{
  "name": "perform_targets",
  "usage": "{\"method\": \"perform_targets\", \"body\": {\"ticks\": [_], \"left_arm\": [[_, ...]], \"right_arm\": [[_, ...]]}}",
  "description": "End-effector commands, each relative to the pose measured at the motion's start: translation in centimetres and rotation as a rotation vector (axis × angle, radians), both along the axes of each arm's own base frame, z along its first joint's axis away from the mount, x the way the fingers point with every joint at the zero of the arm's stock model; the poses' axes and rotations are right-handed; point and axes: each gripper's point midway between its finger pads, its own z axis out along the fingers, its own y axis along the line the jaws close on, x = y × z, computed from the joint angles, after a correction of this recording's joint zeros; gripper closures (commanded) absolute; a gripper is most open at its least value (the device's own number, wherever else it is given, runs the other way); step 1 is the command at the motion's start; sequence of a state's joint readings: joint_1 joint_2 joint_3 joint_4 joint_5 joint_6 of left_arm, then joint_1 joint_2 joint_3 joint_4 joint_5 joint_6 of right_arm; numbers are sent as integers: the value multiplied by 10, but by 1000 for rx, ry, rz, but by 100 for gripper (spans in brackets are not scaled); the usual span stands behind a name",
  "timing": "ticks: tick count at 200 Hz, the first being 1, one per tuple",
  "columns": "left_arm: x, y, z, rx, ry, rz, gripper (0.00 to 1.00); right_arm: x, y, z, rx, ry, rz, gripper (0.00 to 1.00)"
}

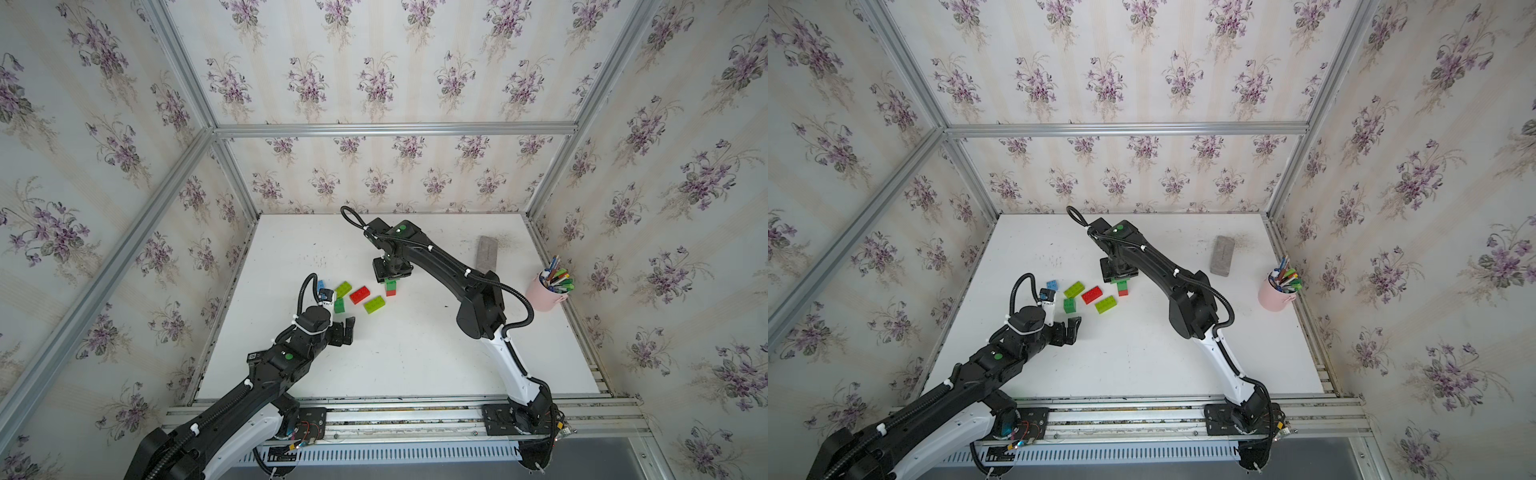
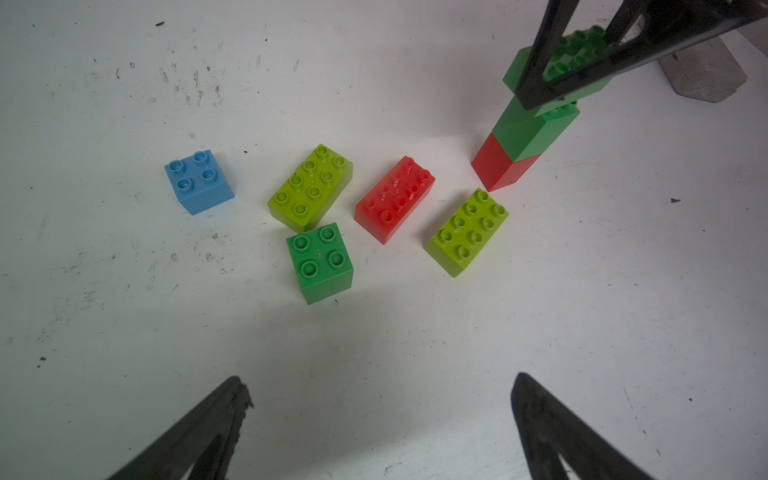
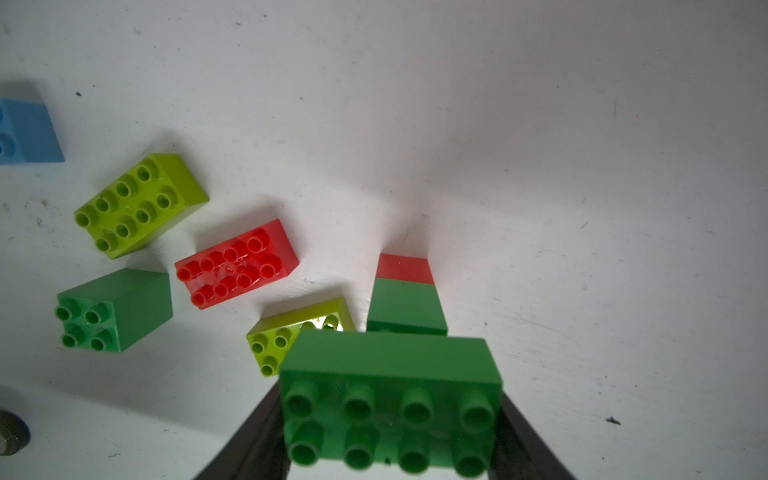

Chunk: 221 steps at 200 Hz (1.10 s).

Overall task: Assemble a spoon with lego
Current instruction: Assemble the lego brick with the lego brick.

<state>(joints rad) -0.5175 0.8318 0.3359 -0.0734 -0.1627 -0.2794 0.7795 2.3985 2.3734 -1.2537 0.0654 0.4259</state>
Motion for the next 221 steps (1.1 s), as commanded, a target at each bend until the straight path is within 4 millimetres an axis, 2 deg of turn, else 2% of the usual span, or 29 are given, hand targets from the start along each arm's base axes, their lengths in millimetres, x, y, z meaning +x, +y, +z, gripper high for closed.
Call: {"method": "perform_targets", "body": {"ticks": [1,91,195,221], "left_arm": [[2,1,1,-14,-10,21,1],[3,1,0,-12,-8,23,1],[3,2,-1,-13,-7,26,1],[3,2,-1,-14,-8,27,1]], "right_arm": [[-6,-6,-8,-34,36,-11,53],[-8,-9,-16,-42,54,-32,52],[-2,-5,17,22,-11,-43,53],[-2,-6,14,21,-2,-45,53]]}}
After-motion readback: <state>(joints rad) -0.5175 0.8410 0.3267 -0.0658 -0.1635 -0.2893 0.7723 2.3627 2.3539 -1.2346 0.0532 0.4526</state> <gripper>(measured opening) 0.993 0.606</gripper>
